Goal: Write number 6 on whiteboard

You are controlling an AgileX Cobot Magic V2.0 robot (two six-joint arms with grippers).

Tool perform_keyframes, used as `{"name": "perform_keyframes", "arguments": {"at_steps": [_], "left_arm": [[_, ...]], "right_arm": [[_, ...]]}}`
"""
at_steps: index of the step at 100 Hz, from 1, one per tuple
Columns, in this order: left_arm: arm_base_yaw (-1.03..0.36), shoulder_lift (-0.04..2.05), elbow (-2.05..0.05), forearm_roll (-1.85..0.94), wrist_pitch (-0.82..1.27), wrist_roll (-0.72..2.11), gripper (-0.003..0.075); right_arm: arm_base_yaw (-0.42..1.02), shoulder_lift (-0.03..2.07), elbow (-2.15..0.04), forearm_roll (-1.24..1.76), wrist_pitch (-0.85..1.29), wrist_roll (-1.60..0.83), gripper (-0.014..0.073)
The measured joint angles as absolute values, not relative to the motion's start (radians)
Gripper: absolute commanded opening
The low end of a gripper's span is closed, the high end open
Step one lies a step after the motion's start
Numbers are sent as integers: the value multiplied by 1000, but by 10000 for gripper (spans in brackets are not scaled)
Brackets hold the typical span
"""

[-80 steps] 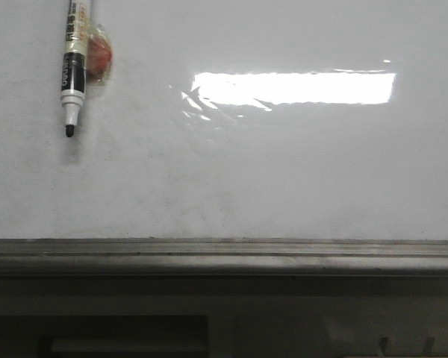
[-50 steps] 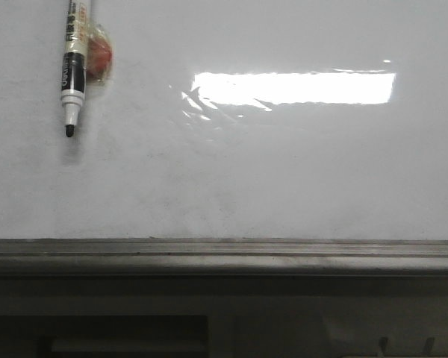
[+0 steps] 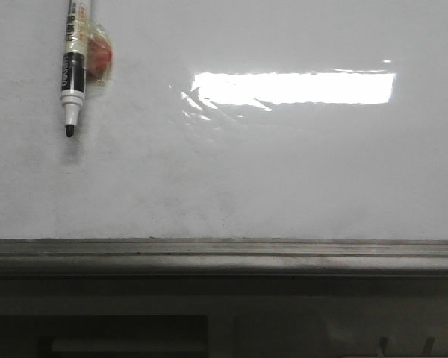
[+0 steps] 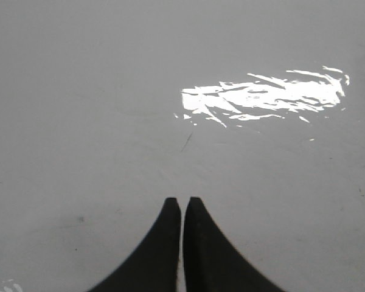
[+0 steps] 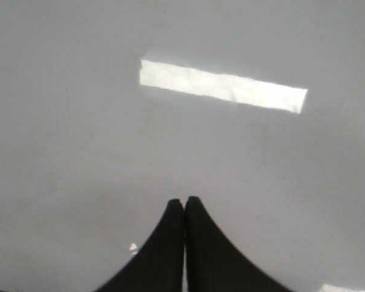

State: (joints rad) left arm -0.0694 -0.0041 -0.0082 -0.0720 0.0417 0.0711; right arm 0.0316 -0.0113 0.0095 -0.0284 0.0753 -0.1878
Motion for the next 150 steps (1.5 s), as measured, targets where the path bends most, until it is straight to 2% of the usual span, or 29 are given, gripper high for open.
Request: {"name": "perform_keyframes", "arguments": {"at_steps": [26, 38, 71, 82, 97, 113, 135, 142, 150], "left_arm": [[-69, -4, -8, -80, 42, 71, -20], [-69, -4, -8, -151, 42, 71, -20], [-69, -4, -8, -693, 26, 70, -20], [-69, -4, -20, -717, 72, 70, -20], [-69, 34, -140, -595, 235, 70, -20], [-69, 218, -337, -439, 406, 85, -20], [-125, 441, -513, -404, 570, 163, -19], [-158, 471, -542, -402, 585, 169, -14], [-195, 487, -560, -402, 589, 179, 55]], "right_arm": [[32, -11, 9, -9, 67, -188, -45], [32, -11, 9, 115, 53, -188, -45], [32, -11, 9, 579, 0, -185, -45], [32, -11, -6, 587, 87, -185, -45], [32, 83, -121, 520, 272, -185, -45], [32, 299, -305, 439, 445, -185, -45], [32, 523, -532, 385, 625, -206, -42], [32, 548, -578, 383, 654, -217, -4], [32, 554, -613, 383, 678, -227, 131]]}}
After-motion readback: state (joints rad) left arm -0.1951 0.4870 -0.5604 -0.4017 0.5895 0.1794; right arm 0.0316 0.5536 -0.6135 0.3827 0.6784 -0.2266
